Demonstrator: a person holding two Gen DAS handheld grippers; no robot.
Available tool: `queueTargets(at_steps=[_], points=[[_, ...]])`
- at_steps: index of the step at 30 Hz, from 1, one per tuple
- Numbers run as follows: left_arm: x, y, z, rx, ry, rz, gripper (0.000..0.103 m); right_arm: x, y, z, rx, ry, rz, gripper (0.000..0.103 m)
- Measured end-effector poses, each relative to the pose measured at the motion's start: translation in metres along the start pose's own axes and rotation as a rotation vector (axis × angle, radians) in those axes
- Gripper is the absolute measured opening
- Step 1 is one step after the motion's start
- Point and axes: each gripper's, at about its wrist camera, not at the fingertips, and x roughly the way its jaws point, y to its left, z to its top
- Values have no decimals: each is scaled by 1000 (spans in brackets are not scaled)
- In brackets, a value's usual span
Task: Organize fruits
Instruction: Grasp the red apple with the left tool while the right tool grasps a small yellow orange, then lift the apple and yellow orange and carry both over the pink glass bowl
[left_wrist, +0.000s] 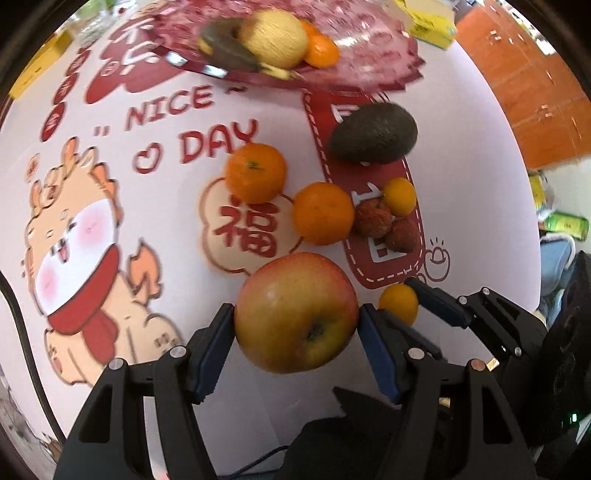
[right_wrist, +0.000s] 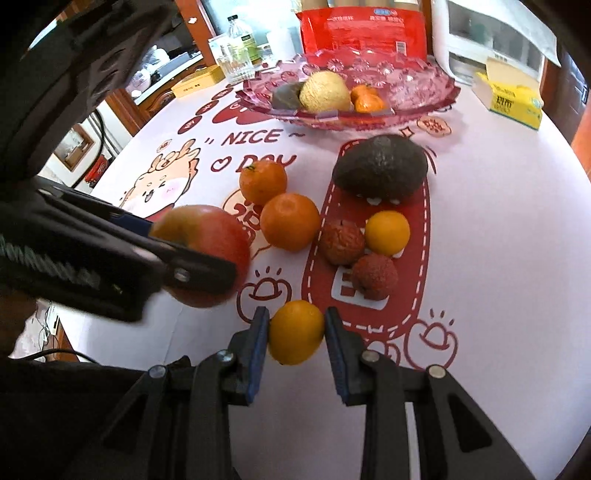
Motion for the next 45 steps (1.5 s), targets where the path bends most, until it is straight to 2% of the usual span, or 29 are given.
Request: queueTargets(at_steps=[6, 16, 27, 31, 36, 40, 45], points=[[-44, 13, 1, -21, -59, 13, 66, -17, -3, 14, -27, -21, 5, 31], [-83, 19, 24, -33, -177, 87, 66, -46, -12, 61, -90, -116, -12, 31], [-122, 24, 74, -2, -293, 158, 66, -50, -15, 119, -136, -197, -33, 31], [-132, 27, 95, 0, -332, 156, 66, -44, -21, 131, -110, -215, -45, 31], [-126, 26, 133, 28, -385, 151, 66, -30, -34, 140, -51, -270, -54, 31], [-109, 23, 162, 23, -425, 91, 66, -8, -45, 145, 2, -249, -56, 31], [-66, 16, 192, 37, -403, 32, 66, 11, -53, 148, 21, -231, -81, 31]])
